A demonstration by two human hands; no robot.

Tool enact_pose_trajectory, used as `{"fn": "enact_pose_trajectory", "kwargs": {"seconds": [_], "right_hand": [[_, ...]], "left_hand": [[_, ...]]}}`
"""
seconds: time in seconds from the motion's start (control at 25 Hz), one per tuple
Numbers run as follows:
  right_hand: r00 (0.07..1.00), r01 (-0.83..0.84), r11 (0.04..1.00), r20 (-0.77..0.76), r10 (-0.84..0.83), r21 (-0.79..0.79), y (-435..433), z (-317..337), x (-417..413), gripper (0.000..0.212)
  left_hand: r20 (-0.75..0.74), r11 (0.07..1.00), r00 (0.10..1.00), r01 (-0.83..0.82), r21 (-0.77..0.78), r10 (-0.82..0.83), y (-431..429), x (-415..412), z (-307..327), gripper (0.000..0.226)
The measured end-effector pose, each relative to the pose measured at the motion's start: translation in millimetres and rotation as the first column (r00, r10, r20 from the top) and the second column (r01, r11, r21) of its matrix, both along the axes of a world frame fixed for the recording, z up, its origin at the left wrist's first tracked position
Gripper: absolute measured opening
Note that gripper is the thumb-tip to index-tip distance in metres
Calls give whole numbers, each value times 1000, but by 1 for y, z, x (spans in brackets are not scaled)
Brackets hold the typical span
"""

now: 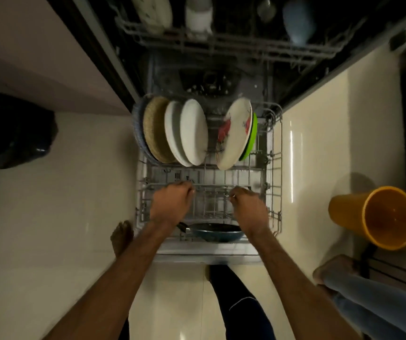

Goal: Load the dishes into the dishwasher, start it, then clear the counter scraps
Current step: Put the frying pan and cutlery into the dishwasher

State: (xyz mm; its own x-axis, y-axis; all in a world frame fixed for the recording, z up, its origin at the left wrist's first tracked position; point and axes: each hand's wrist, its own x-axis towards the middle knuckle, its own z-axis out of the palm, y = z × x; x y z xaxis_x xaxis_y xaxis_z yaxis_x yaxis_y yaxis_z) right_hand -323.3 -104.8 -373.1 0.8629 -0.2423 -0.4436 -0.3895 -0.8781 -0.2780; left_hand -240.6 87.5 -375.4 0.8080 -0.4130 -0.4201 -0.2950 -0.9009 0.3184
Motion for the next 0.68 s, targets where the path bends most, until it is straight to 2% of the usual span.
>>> {"fn": "enact_pose_trajectory", "kwargs": {"seconds": [0.16,0.32,0.44,0.56,0.68], "right_hand": [[982,-23,997,187,9,71,69,106,61,16],[944,-117,990,318,87,78,149,221,128,20],[885,-85,993,465,36,83,206,300,172,26],[852,-140,986,517,76,87,253,358,216,31],[789,-219,974,596,147,50,289,408,269,28]], "left_hand": [[59,993,997,-32,-112,39,54,47,108,21],[220,969,971,-42,-243,97,124,113,230,18],[310,964,943,-38,-263,121,188,160,310,11],[401,961,899,-69,-268,176,244,197,371,12],[472,944,844,-112,-310,255,287,241,424,17]]}}
